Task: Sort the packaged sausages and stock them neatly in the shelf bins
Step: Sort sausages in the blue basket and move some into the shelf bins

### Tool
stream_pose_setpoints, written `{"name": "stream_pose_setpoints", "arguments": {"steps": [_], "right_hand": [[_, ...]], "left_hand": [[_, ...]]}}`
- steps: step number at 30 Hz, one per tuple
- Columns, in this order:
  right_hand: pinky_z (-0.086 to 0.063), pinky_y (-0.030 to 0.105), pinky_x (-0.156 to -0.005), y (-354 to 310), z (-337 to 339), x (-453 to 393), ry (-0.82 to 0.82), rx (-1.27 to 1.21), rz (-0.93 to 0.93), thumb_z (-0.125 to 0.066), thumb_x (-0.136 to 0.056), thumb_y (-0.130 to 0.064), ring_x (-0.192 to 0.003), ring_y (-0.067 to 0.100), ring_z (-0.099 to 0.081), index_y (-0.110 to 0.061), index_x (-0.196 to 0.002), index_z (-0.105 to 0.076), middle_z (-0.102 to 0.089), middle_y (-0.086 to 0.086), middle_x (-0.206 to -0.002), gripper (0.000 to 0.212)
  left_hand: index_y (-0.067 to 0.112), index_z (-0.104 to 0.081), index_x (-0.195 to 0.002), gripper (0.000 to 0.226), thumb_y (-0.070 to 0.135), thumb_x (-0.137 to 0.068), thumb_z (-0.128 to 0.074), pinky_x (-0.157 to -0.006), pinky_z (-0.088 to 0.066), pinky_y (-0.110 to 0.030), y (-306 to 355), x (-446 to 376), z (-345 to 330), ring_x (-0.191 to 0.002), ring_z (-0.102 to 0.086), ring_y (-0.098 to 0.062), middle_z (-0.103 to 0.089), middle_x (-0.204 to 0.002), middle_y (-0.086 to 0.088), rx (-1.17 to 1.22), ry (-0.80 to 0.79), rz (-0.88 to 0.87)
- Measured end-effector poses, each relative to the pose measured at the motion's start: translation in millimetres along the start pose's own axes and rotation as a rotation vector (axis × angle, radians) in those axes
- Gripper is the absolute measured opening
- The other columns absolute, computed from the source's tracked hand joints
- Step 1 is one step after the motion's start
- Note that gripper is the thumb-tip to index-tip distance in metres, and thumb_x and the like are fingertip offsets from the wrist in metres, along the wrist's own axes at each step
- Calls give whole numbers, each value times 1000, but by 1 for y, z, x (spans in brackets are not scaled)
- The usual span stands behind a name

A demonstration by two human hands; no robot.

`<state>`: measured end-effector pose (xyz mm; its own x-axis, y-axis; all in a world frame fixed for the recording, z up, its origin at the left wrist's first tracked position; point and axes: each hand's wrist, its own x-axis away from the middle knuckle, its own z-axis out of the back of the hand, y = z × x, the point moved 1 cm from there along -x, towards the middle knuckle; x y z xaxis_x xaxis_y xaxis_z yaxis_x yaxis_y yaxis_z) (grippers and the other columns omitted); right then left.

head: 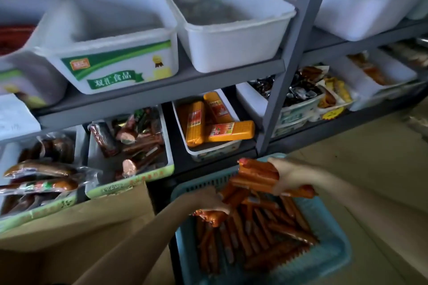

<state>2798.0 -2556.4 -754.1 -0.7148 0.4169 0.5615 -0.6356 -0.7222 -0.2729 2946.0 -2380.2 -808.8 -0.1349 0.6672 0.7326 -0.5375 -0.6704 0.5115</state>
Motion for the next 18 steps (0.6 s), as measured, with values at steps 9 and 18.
{"name": "stream_pose_setpoints", "arguments": {"steps": [9, 18], "right_hand": [[-42, 30, -91, -8, -18, -46, -184, 108, 15, -62, -89, -23, -116, 24, -50, -13, -129, -46, -51, 6, -130, 44], [-50, 26, -78, -51, 104, -7, 633, -174, 452, -63, -86, -6, -91, 14, -61, -11, -123, -54, -63, 4, -108, 38]], "left_hand": [[7, -56, -116, 29, 24, -92, -53, -84, -44, -30, -10, -14, 14, -109, -58, -26, -61, -115, -12, -204, 400, -119], [10, -50, -123, 36, 22, -89, -47, -70, -53, -38, 64, 58, 102, -88, -64, -22, -58, -111, -5, -264, 1017, -683]]}}
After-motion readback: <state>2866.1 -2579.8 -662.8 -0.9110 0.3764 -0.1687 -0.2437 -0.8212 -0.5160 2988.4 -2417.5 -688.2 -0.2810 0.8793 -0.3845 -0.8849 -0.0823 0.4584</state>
